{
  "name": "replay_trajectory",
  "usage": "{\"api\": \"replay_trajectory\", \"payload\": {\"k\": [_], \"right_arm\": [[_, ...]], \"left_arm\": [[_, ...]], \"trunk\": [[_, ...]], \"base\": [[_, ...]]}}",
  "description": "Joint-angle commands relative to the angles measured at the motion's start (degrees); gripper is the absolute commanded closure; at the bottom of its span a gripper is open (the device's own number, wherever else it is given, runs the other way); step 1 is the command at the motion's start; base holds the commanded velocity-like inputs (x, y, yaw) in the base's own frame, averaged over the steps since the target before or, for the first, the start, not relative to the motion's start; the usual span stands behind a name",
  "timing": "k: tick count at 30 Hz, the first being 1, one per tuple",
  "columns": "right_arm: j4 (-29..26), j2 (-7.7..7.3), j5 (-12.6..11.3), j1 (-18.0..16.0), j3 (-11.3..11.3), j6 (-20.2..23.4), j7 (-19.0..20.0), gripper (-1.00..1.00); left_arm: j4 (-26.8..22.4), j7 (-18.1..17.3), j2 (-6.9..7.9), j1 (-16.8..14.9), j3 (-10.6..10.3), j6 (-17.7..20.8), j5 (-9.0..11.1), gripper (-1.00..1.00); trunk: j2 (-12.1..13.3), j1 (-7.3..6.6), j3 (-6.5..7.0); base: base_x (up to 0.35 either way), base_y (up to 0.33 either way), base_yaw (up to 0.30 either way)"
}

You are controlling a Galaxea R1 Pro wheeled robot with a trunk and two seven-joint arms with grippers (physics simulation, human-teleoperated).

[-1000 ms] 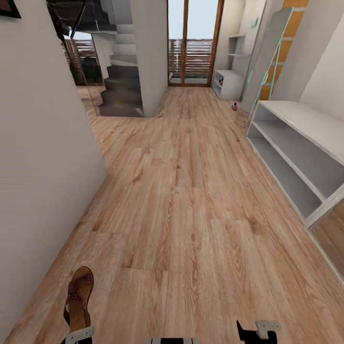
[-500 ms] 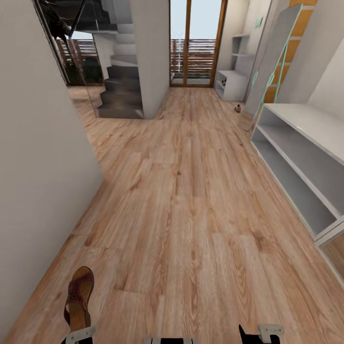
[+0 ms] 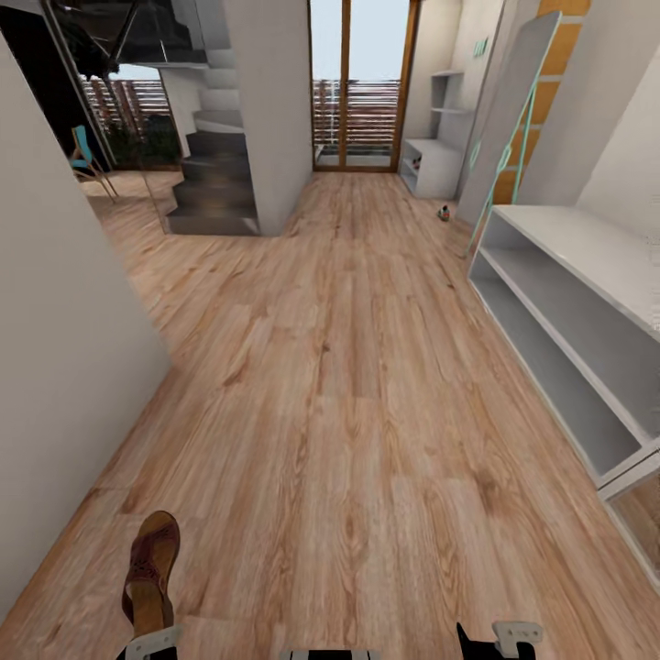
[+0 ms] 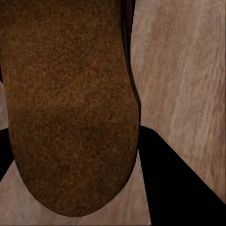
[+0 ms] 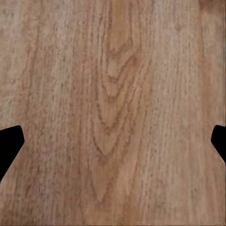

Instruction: Pick up the two gym shoes and the two sandals from the corridor floor and place them onto the hallstand (shoe rack) in the corridor, making sure they are on the rack and not on the floor. Arrange them so the two gym shoes are next to each other and the two sandals are next to each other.

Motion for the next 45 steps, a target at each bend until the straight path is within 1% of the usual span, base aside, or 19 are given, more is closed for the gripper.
{"api": "replay_trajectory", "payload": {"k": [1, 12, 45], "right_arm": [[0.1, -0.01, -0.6, 0.0, 0.4, -0.2, 0.3, -1.00], [0.2, -0.01, -0.6, 0.0, 0.4, -0.2, 0.4, -1.00], [0.2, 0.08, -0.5, 0.0, 0.4, -0.3, 0.4, -1.00]], "left_arm": [[0.0, -0.2, -0.02, 0.0, 0.5, -0.2, -0.7, 1.00], [0.0, -0.2, -0.03, 0.0, 0.6, -0.2, -0.7, 1.00], [0.0, -0.2, -0.01, 0.0, 0.6, -0.2, -0.7, 1.00]], "trunk": [[0.0, 0.02, 0.05], [0.0, 0.02, 0.99], [0.0, 0.02, 3.92]], "base": [[0.328, -0.047, -0.159], [0.337, -0.010, -0.112], [0.339, 0.000, -0.003]]}}
